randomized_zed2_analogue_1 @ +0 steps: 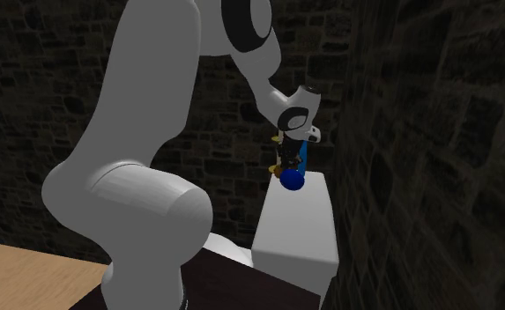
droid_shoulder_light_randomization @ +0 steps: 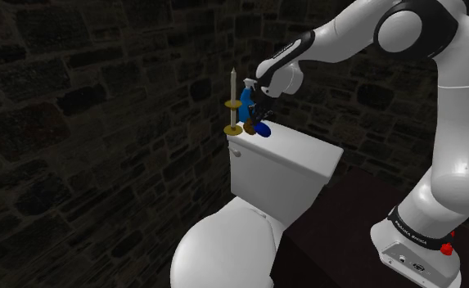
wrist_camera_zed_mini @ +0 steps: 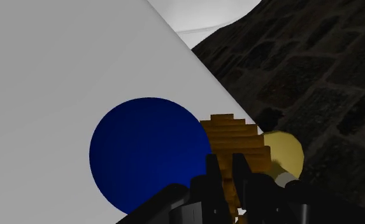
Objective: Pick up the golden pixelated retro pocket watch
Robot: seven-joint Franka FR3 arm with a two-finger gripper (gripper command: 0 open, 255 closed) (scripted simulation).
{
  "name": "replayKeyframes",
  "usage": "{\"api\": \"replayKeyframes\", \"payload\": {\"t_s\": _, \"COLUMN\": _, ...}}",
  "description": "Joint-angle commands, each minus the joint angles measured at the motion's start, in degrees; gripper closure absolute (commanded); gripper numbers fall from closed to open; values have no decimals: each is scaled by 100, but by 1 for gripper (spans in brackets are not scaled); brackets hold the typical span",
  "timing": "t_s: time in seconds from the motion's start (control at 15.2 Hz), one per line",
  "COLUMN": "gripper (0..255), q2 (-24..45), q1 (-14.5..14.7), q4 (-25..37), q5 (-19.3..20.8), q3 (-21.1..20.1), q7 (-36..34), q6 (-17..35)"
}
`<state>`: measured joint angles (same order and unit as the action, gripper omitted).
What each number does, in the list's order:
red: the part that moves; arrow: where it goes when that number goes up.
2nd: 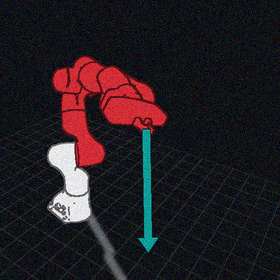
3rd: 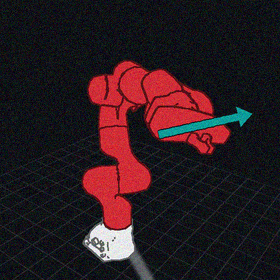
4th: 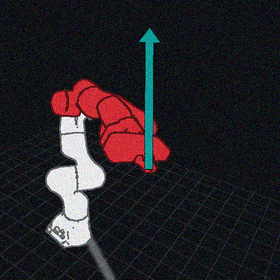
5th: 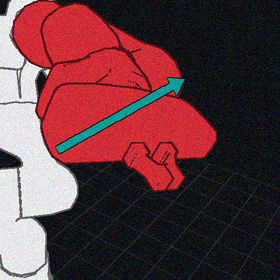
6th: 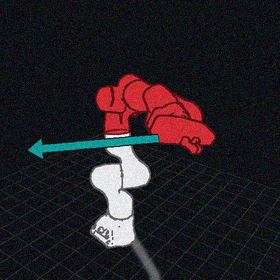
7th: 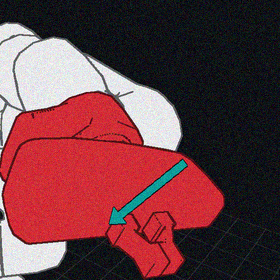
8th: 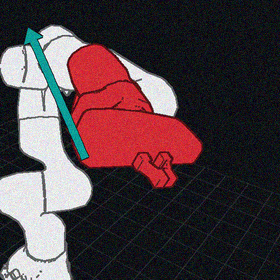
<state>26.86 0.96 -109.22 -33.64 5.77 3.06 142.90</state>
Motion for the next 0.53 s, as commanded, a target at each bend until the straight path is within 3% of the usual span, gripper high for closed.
{"api": "replayKeyframes", "payload": {"t_s": 0.0, "gripper": 255, "q2": -75, "q1": 18, "q4": 13, "q5": 48, "q3": 23, "q7": -54, "q6": -73}}
{"api": "replayKeyframes", "payload": {"t_s": 0.46, "gripper": 255, "q2": -419, "q1": 83, "q4": 60, "q5": 279, "q3": 137, "q7": -316, "q6": -431}}
